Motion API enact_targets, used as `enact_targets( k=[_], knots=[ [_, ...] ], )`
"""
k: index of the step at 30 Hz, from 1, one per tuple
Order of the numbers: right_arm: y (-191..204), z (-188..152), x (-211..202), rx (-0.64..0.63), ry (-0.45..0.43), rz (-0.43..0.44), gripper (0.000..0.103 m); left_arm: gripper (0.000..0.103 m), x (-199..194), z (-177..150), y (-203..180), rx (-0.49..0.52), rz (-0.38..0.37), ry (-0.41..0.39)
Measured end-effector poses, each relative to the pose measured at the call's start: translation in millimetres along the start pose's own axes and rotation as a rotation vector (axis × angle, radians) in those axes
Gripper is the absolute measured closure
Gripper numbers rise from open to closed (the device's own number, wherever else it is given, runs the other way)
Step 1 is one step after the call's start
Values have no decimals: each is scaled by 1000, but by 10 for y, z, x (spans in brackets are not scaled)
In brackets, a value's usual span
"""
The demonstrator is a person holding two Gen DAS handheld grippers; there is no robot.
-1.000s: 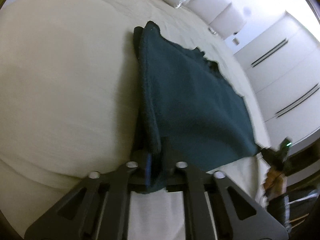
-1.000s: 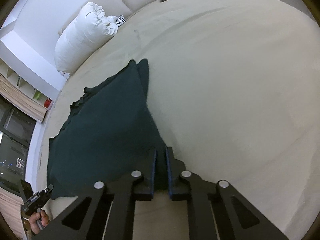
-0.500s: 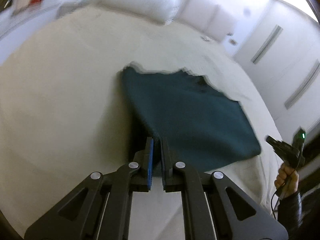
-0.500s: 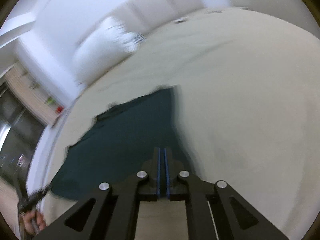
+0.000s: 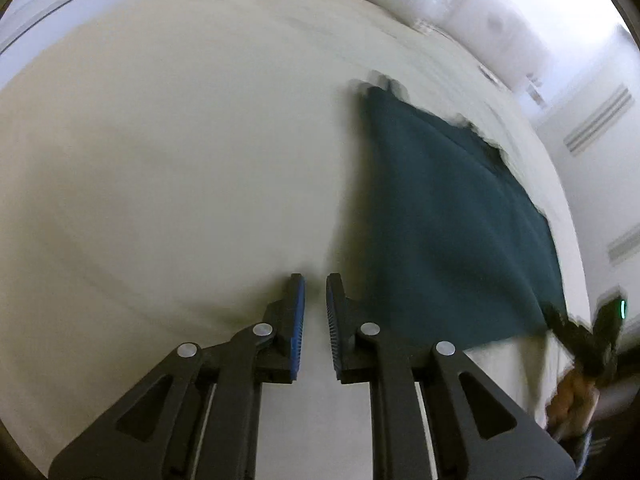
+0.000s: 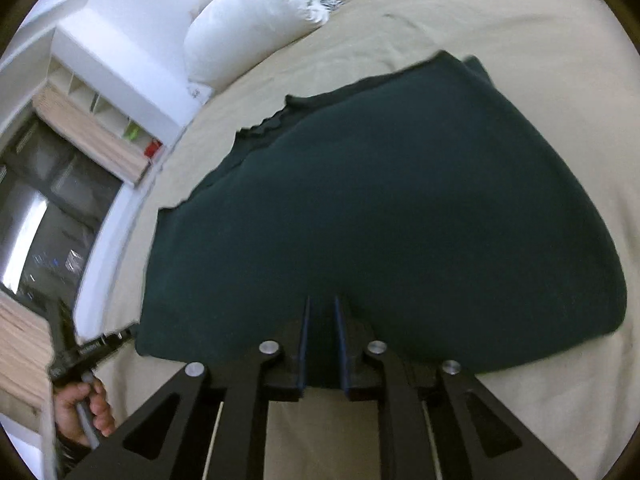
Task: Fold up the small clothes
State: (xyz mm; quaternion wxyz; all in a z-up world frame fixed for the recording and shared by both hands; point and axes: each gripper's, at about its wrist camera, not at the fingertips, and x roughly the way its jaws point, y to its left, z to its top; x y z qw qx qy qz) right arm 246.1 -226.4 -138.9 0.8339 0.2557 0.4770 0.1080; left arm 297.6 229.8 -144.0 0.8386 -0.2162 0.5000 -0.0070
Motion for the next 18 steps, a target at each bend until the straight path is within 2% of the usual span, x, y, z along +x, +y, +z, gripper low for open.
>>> enact_targets(
  k=[1, 3, 4, 6, 9, 10, 11, 12, 13, 15, 16, 18],
  knots=[
    [31, -5, -44, -8, -15, -2, 89, 91, -114, 32, 109, -33, 26, -37],
    [123, 0, -73, -19, -29, 24, 86, 91, -315, 110, 23, -13, 14, -109],
    [196, 1, -66, -23, -33, 50, 86, 91, -362, 141, -96, 10, -10, -128],
    [335, -7, 11, -34, -23, 92, 86, 91, -395, 176, -503, 96, -114, -137],
    [400, -40, 182, -27, 15, 92, 86, 91, -187, 152, -1358, 249, -260, -74],
    [396, -62, 245, -24, 28, 96, 86, 90, -35, 108, -1674, 311, -316, -46],
    [358, -78, 285, -11, 31, 93, 86, 90, 158, 41, -1941, 374, -339, -25],
    [320, -75, 313, 2, 29, 88, 86, 91, 295, -18, -2104, 410, -314, -10],
    [235, -83, 306, 26, 23, 85, 86, 90, 533, -108, -2259, 468, -248, 28],
    [24, -62, 208, 79, -13, 88, 90, 91, 844, -222, -2225, 460, -197, 103],
    [-81, -51, 143, 94, -34, 79, 90, 91, 915, -274, -2056, 425, -220, 118],
    [-316, -39, 17, 132, -65, 62, 101, 91, 835, -324, -1833, 421, -263, 93]
  ],
)
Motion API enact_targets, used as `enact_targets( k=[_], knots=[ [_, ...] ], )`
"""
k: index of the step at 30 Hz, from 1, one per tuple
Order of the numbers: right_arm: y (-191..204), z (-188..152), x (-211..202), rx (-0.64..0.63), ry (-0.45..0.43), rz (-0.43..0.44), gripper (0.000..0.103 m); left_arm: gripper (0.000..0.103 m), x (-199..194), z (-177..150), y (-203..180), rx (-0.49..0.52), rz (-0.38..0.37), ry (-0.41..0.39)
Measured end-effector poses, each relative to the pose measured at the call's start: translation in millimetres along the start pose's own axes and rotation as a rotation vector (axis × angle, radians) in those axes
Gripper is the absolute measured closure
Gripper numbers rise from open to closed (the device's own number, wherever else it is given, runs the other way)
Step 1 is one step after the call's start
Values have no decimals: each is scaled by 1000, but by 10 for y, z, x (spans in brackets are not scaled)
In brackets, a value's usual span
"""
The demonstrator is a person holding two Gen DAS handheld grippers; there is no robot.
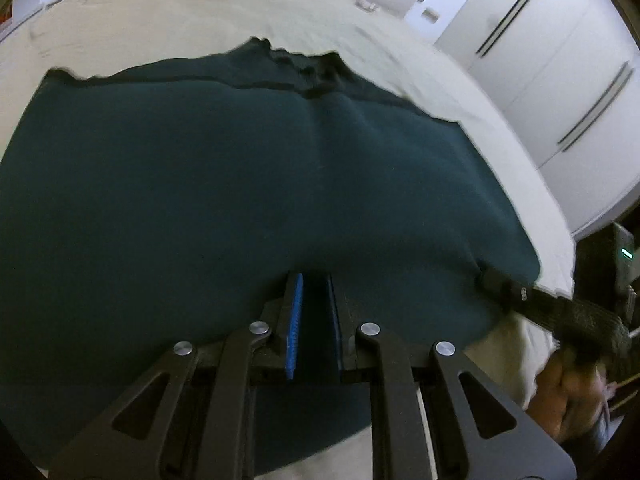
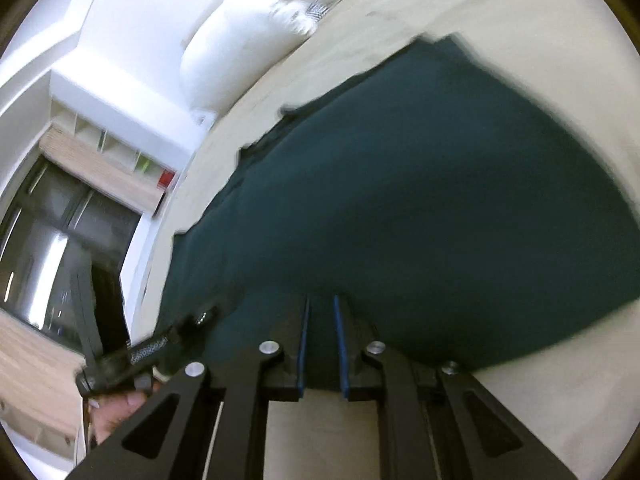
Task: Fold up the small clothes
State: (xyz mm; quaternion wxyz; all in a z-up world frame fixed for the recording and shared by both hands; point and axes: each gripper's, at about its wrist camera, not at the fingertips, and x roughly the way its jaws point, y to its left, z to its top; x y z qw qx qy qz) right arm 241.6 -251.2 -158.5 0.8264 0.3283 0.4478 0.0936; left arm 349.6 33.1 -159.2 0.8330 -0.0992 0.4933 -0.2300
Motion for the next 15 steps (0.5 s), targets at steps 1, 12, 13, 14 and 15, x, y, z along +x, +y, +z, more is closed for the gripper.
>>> enact_targets(
  k=[1, 12, 13, 14, 15],
  knots=[
    [-88, 10, -58, 24, -13, -16, 103, 91, -86, -61, 59, 5, -1, -8],
    [337, 323, -213, 1, -121, 86, 69, 91, -592, -284, 496, -87, 48, -144],
    [398, 395, -153, -21, -121, 100, 69, 91, -617, -259, 496, -82, 63, -156],
    [458, 495, -49, -39, -122, 123, 69, 91, -652, -251, 507, -81, 73, -166],
    [453, 549, 6, -39, -122, 128, 65, 91, -673, -220, 516, -80, 72, -179]
  ],
)
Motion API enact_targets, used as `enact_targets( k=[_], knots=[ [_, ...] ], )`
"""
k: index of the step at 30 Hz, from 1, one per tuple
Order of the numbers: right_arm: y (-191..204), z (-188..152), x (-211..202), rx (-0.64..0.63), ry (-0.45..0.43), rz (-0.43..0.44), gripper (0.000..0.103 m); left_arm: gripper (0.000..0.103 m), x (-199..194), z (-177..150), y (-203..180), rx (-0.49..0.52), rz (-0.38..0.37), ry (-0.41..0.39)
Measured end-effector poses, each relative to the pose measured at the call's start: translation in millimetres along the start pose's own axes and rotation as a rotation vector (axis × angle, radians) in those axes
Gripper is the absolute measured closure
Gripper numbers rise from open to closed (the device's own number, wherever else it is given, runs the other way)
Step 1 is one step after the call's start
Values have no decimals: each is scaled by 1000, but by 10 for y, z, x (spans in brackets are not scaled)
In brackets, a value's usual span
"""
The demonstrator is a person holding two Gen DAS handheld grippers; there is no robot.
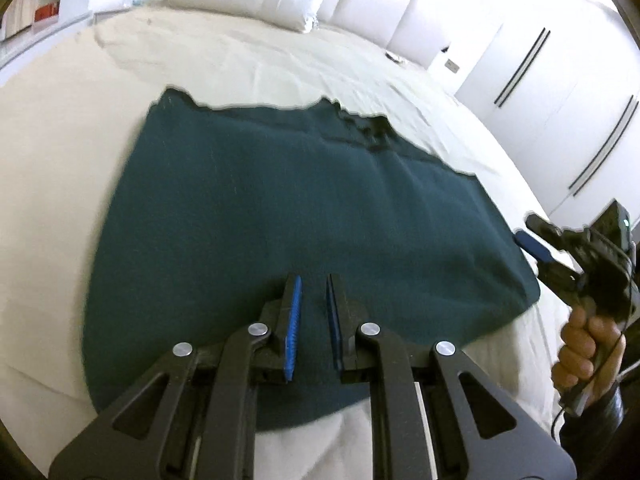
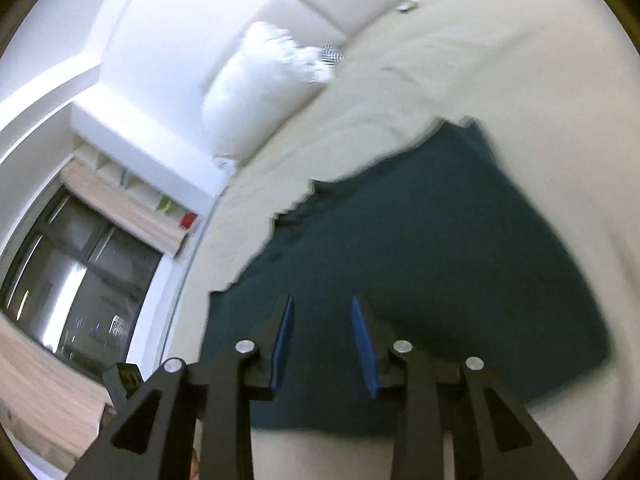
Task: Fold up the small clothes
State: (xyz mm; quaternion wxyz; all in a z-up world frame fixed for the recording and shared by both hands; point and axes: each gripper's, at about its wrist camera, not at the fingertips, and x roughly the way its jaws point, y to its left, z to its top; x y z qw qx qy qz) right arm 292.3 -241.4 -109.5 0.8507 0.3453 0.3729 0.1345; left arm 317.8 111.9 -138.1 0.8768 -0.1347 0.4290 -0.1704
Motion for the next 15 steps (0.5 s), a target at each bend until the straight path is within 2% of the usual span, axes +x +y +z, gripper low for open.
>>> enact_targets(
  k=[2, 4, 5, 6, 7, 8, 11, 13, 15],
  knots=[
    [-150, 86, 150, 37, 13, -41, 57, 91, 104, 109, -94, 17, 25, 8],
    [-409, 87, 208, 72, 30, -157, 58, 91, 328, 151, -35, 6, 42, 86],
    [-521, 64, 147, 104, 27, -156, 74, 91, 355, 160, 29, -29, 8, 90],
    [-625, 33, -3, 133, 14, -139, 80, 91, 303, 142, 151, -86, -49, 65],
    [-659, 9, -160, 140, -19, -140, 80, 91, 274, 167, 178, -103, -62, 61],
    [-686, -5, -342, 139, -61, -154, 78, 91, 255, 158, 207, -106, -68, 58],
    [-760, -13, -855, 104, -176, -263, 61, 91, 223, 147, 186, -83, -55, 48],
    [-785, 20, -1038, 64, -175, -335, 60, 91, 221, 149, 149, -77, -34, 52],
    [-825, 99, -1019, 35, -121, -370, 60, 91, 205, 143, 134, -78, -21, 53]
  ],
)
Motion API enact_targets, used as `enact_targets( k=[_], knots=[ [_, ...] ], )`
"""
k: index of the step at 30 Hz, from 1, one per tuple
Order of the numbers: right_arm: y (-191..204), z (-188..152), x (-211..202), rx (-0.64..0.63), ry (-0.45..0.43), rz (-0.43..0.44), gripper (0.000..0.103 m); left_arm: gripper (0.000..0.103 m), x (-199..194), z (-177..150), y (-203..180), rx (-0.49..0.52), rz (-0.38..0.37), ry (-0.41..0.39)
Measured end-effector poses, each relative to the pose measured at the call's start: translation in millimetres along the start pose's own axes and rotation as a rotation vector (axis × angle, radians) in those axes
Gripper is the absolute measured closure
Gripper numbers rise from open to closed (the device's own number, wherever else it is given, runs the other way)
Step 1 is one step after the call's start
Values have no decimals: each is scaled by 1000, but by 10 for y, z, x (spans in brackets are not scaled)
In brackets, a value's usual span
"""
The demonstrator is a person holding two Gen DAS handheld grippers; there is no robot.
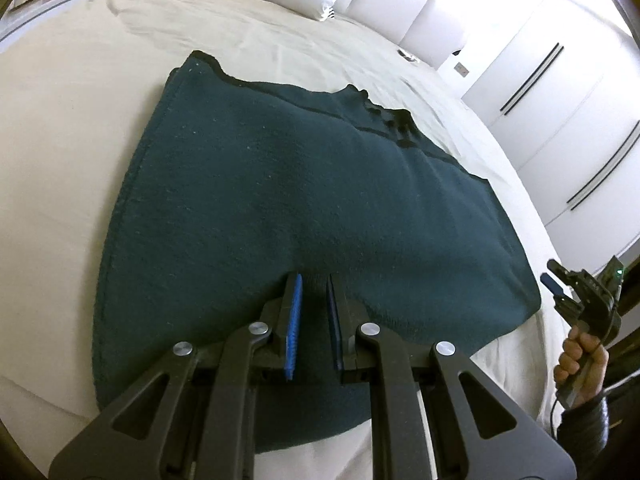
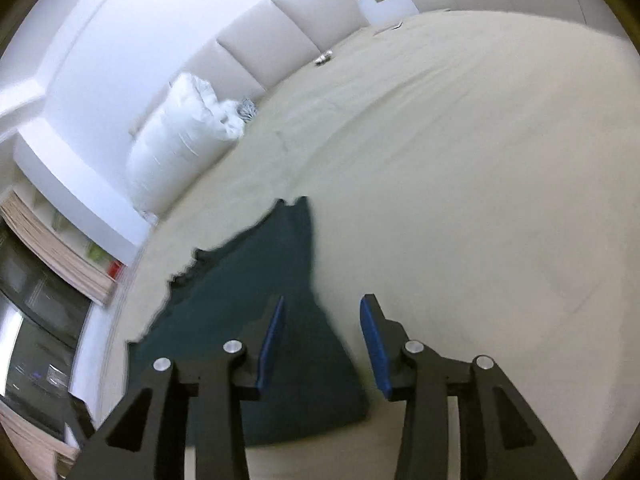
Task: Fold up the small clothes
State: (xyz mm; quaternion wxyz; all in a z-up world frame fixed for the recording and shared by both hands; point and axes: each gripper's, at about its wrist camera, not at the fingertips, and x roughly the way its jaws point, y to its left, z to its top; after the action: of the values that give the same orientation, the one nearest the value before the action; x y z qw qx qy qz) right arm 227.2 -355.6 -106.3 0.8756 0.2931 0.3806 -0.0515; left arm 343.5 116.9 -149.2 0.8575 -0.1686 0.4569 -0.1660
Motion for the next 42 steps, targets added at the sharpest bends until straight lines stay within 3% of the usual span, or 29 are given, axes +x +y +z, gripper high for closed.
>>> enact_targets(
  k=[3, 7, 8, 9, 12, 20, 25, 31, 35, 37, 38, 39, 42],
  knots=[
    [79, -59, 168, -61, 95, -11, 60, 91, -4, -14, -55, 0, 11, -3],
    [229, -193, 272, -161, 142, -38, 60, 91, 73, 11, -143, 9, 23, 4],
    [259, -196, 307, -180, 148, -56, 67, 91, 76, -11, -192, 10, 24, 4],
    [221, -196, 319, -176, 153, -64, 81, 91, 74, -5, -197, 9, 24, 7],
    [194, -225, 248, -151, 143, -68, 90, 91, 117, 3, -201, 1, 20, 10],
    [176, -305, 147, -53, 105, -69, 93, 91, 165, 7, -153, -4, 11, 10],
    [8, -409, 201, 11, 107, -35, 94, 91, 184, 14, -124, 7, -4, 13],
    [9, -420, 190, -8, 102, -23, 92, 91, 192, 18, -117, 14, -7, 15],
    [204, -342, 113, -59, 85, -57, 65, 91, 178, 27, -157, 28, 11, 21],
    [331, -301, 161, -110, 88, -53, 64, 91, 171, 27, -184, 31, 20, 21],
    [371, -298, 209, -133, 102, -80, 70, 91, 168, 29, -199, 37, 26, 21],
    [379, -305, 242, -149, 107, -121, 90, 91, 169, 27, -211, 45, 31, 20],
    [229, -333, 289, -111, 114, -152, 93, 91, 164, 24, -187, 45, 17, 20]
  ],
)
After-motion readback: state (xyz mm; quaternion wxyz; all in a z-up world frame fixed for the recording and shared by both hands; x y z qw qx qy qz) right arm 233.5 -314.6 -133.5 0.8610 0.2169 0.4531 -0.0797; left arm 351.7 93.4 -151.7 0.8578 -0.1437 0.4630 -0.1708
